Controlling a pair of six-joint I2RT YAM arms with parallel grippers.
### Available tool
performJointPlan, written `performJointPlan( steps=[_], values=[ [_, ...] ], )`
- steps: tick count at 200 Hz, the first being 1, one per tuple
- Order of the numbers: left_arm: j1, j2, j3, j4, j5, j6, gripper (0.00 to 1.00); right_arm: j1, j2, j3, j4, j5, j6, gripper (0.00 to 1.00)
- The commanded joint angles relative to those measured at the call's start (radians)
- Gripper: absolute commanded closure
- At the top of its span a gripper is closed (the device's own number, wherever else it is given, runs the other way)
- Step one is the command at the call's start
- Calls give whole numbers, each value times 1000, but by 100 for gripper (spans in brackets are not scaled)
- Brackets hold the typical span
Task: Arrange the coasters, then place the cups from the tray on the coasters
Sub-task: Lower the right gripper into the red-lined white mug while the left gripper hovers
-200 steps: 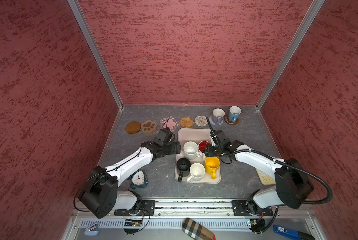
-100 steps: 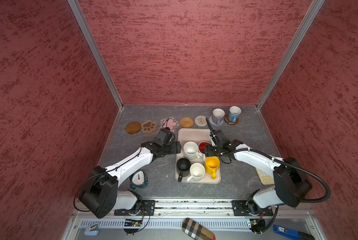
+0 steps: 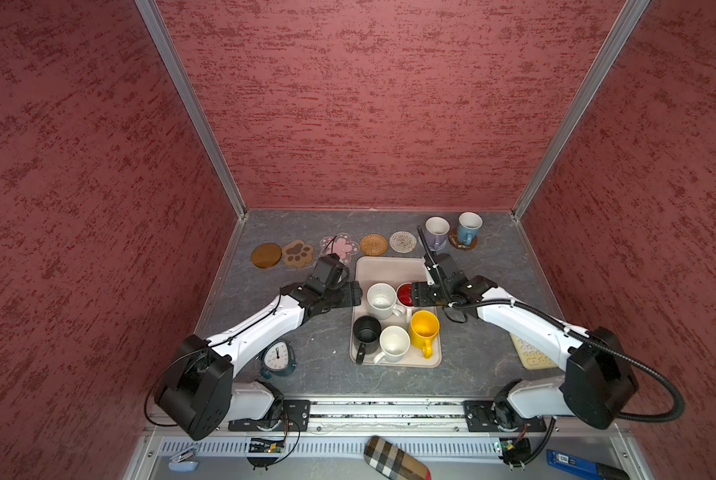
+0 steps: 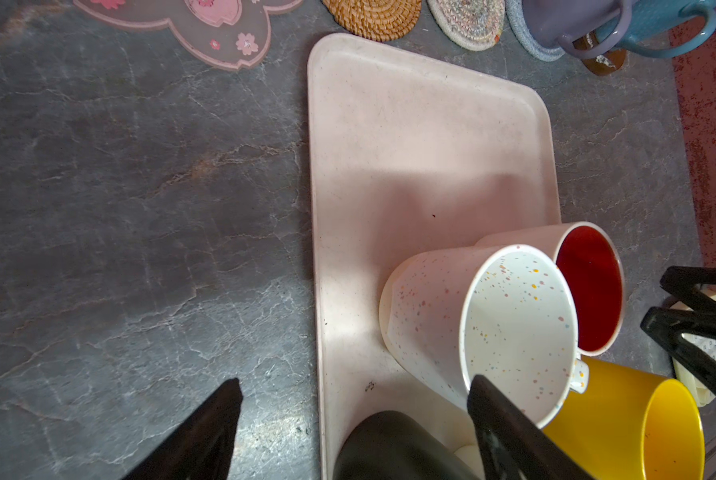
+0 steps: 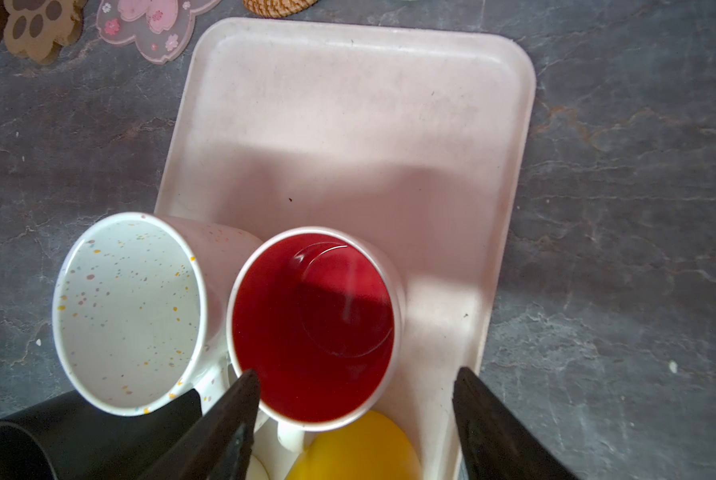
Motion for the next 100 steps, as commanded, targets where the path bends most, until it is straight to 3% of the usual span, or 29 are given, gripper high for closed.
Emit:
performJointPlan(
  steps=[1,100],
  values=[
    [2,-14,-7,15,-2,-4,14,11,-22,-31,-18,-36,-4,26],
    [0,-13,-7,13,-4,-5,14,40,16,-71,28,-62,14,26]
  ],
)
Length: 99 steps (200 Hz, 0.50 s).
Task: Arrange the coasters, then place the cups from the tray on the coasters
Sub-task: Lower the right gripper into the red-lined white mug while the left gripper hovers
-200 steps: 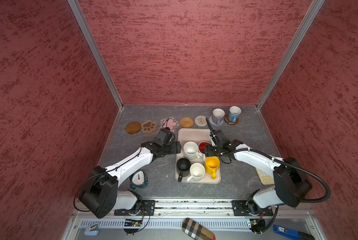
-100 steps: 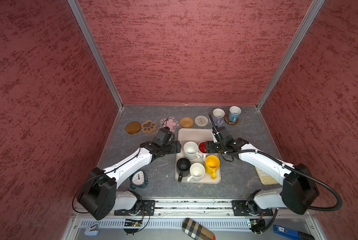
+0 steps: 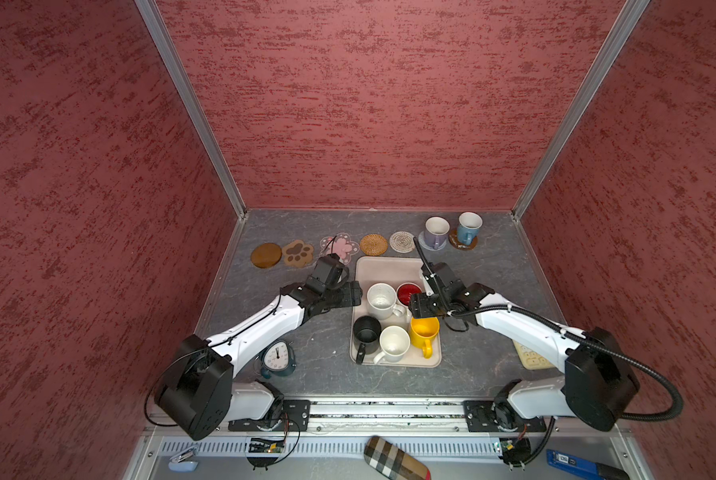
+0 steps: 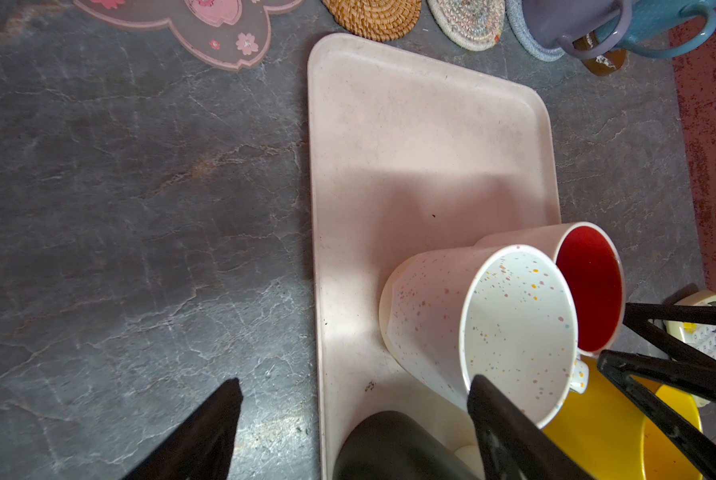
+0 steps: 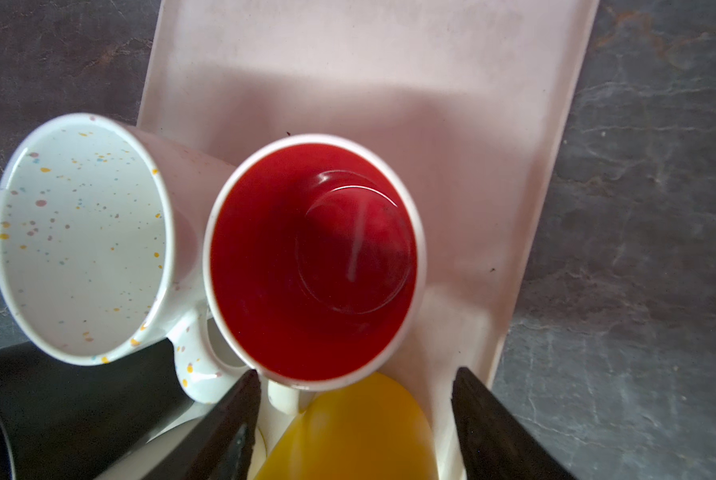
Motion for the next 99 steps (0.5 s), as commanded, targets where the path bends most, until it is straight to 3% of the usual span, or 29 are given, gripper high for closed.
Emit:
performJointPlan(
  steps=[1,99],
  values=[
    [0,-13,-7,13,-4,-5,14,11,18,-4,26,-15,10,26],
    [3,-12,-8,9,-6,-2,14,16,87,20,21,67,20,29]
  ],
)
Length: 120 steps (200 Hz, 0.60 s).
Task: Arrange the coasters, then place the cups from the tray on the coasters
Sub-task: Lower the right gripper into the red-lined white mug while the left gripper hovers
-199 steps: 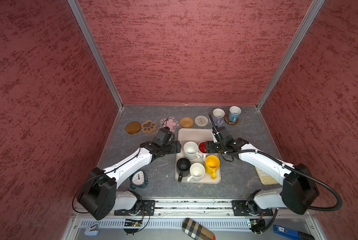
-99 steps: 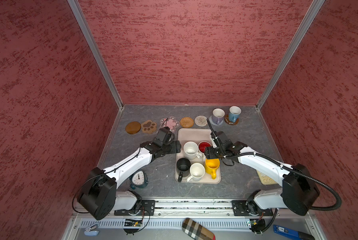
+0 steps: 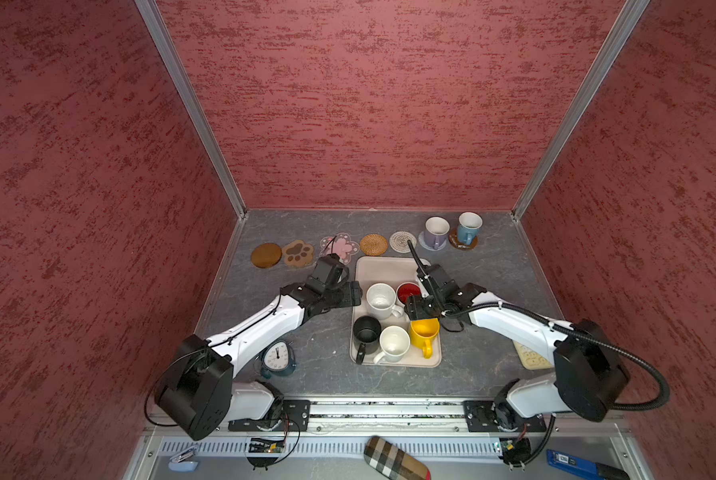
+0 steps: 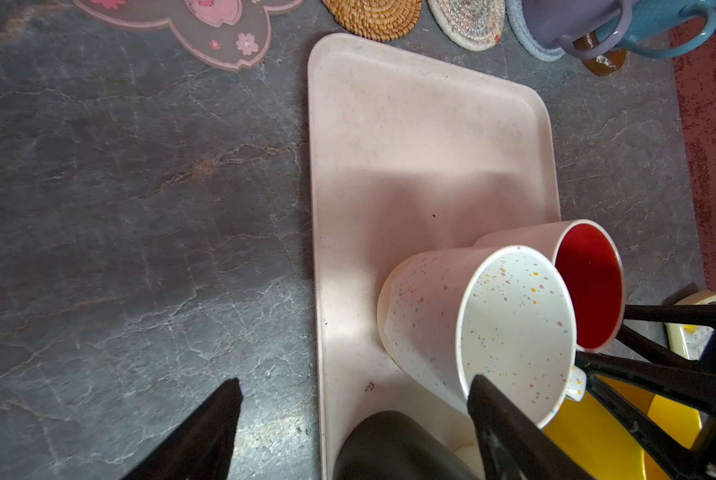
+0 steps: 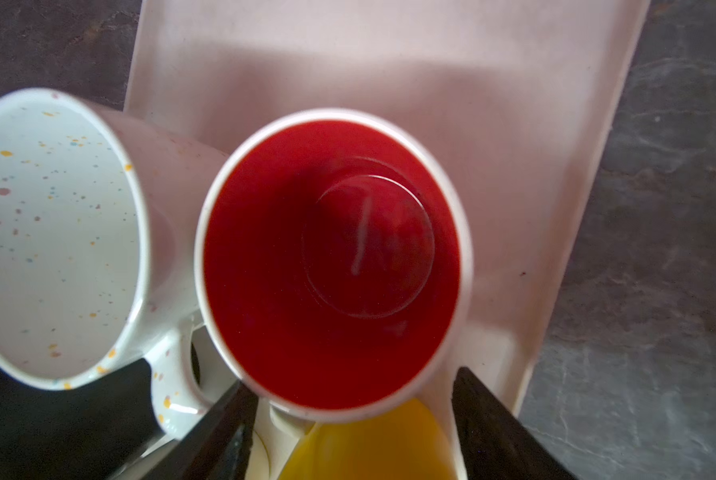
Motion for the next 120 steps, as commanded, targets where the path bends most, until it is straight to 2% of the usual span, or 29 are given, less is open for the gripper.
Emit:
performJointPlan(
  steps=[1,41,120],
  values=[
    [2,-12,-8,10,-5,-2,14,4,20,19,-14,69,5,29],
    [2,-20,-13,6,-7,-2,14,4,15,41,-58,145,-14,39],
    [2,-34,-21,1,-11,-4,14,4,57,62,-40,135,-29,54]
  ],
)
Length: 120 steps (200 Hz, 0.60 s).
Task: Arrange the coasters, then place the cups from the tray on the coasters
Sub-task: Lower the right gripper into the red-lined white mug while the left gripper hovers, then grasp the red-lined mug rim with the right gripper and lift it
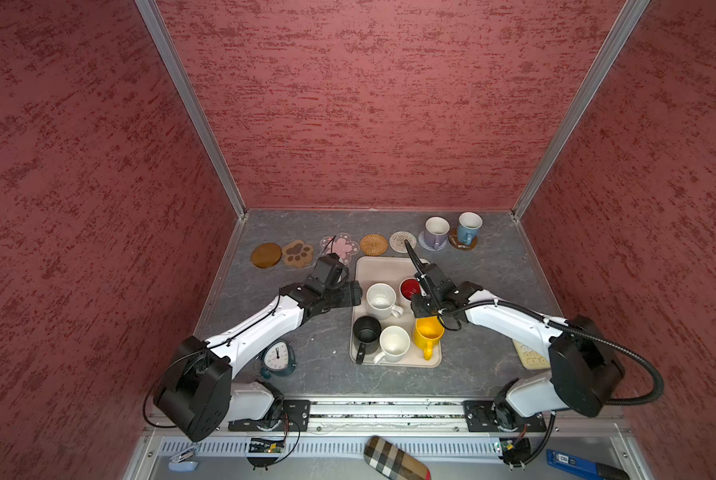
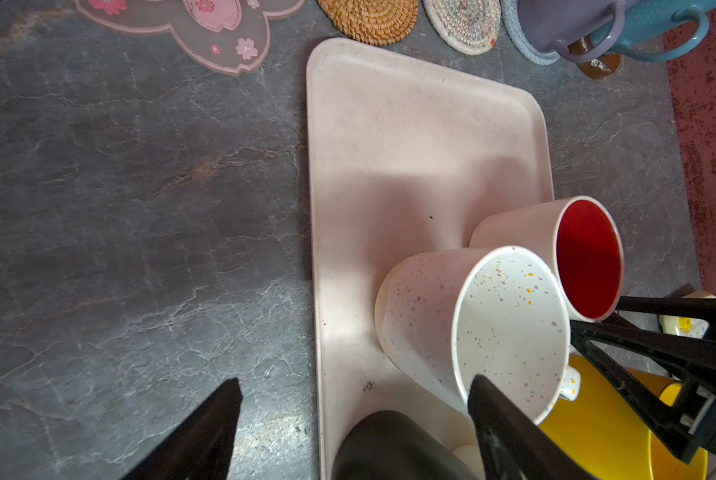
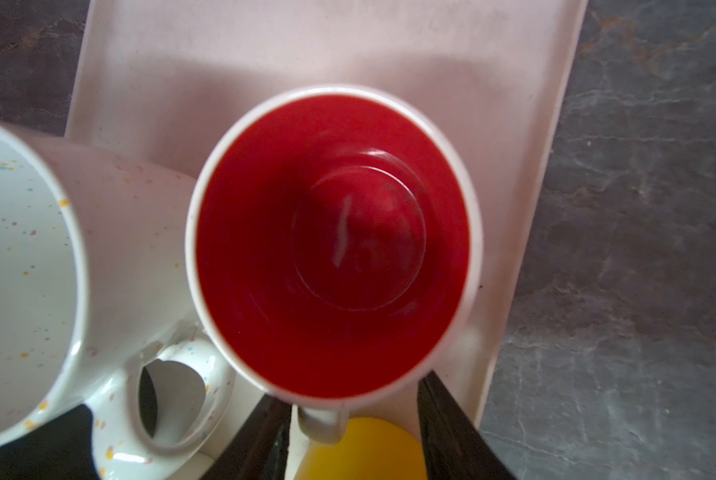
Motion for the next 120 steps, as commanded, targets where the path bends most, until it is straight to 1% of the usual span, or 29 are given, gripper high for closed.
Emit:
performJointPlan(
  steps=[1,86,120],
  values=[
    [2,-25,-20,1,-11,-4,14,0,31,31,-13,32,-13,54],
    [9,-6,-10,4,-12,-1,14,-14,134,95,7,38,-46,60],
    [16,-2,-10,5,-10,4,13,-24,167,110,19,32,-51,65]
  ],
)
